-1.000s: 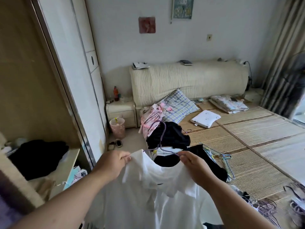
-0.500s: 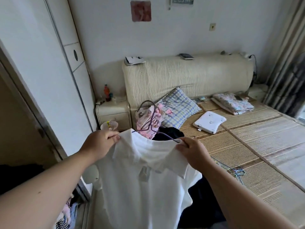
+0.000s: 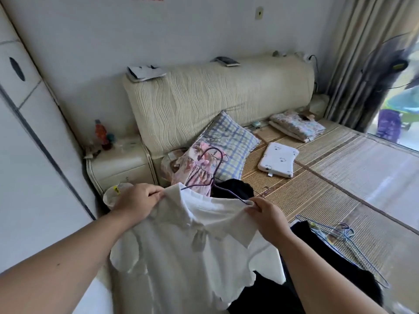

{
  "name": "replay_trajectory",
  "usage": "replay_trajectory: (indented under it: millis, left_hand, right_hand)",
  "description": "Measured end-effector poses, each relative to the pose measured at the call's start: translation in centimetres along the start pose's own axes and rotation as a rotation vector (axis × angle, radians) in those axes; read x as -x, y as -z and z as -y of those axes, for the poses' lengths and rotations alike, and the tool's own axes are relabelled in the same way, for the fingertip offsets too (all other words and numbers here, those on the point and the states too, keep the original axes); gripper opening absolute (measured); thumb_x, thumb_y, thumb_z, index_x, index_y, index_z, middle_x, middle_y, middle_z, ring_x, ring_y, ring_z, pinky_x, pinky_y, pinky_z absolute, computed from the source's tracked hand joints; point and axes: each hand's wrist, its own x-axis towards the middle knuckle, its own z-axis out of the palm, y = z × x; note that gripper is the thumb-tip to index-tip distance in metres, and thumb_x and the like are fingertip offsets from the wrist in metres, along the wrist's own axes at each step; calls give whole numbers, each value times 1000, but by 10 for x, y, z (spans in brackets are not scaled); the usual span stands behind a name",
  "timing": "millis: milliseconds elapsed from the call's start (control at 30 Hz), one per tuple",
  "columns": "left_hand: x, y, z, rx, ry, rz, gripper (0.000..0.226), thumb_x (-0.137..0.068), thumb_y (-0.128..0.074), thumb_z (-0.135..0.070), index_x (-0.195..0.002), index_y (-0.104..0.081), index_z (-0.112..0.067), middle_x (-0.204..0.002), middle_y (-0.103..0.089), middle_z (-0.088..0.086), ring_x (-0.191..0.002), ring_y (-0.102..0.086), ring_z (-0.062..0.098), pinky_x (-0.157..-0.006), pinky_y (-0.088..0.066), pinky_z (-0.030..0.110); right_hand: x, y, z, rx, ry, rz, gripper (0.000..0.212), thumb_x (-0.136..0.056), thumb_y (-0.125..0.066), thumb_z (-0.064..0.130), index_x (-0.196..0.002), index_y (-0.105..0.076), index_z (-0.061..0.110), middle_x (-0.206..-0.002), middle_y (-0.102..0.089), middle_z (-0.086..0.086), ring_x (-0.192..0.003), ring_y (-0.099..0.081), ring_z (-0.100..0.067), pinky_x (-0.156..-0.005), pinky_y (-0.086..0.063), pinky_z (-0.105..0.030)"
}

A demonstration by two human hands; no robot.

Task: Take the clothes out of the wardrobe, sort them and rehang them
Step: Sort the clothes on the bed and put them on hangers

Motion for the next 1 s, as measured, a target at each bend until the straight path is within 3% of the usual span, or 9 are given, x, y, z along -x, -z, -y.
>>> replay_trajectory:
  millis: [167,333,467,567,700,833,1000]
  left_hand:
    - [-83,1,22,-31,-112,45,20,-92,-58,-24,-105,-73,-21,-104,-69,1,-91,-56,12,-69,-31,21]
    - [-150,-35,32,-45,-131,150,22,-93,-56,-27,-109,-71,-23,-108,-69,1,-99,-59,20,-68,-31,23]
    - [-209,-73,30,-80,-154,249,21,-93,-56,-28,-109,-71,-25,-107,-69,-2,-97,-59,18,-65,-31,26]
    - [-263,-115,24,-67,-172,347,18,-93,-57,-25,-103,-72,-25,-100,-70,0,-95,-60,20,-71,-41,29]
    - [-322,-179,9,-109,-170,437,20,-94,-55,-24,-105,-71,-27,-102,-70,-2,-86,-54,12,-64,-33,28]
    - [-373,-245,-4,-172,-195,518,23,-94,-53,-26,-109,-69,-30,-110,-69,-4,-101,-59,18,-79,-41,27]
    - [-424,-331,-18,-206,-197,610,22,-94,-52,-32,-108,-69,-32,-111,-69,-7,-102,-60,17,-70,-35,23]
  right_hand:
    - [-38,-31,1,-18,-141,-22,16,-90,-56,25,-90,-56,41,-78,-58,19,-71,-51,6,-54,-37,-13]
    - [-82,-45,-21,-43,-257,-49,18,-90,-55,21,-88,-59,38,-81,-63,8,-72,-56,-6,-55,-41,-21]
    - [-119,-55,-52,-76,-348,-60,15,-91,-54,21,-90,-61,34,-79,-65,5,-69,-57,-7,-50,-39,-17]
    - [-158,-57,-87,-81,-414,-63,14,-91,-54,22,-86,-60,34,-77,-65,4,-67,-57,-7,-49,-39,-15]
    - [-207,-52,-136,-78,-524,-55,14,-91,-53,23,-83,-59,33,-78,-65,1,-68,-59,-11,-52,-41,-19]
    - [-244,-55,-189,-84,-653,-61,16,-90,-51,22,-83,-59,34,-77,-65,2,-72,-60,-14,-59,-45,-25]
    - [-274,-72,-255,-64,-768,-73,18,-87,-55,23,-78,-58,38,-75,-62,13,-70,-55,1,-52,-36,-13]
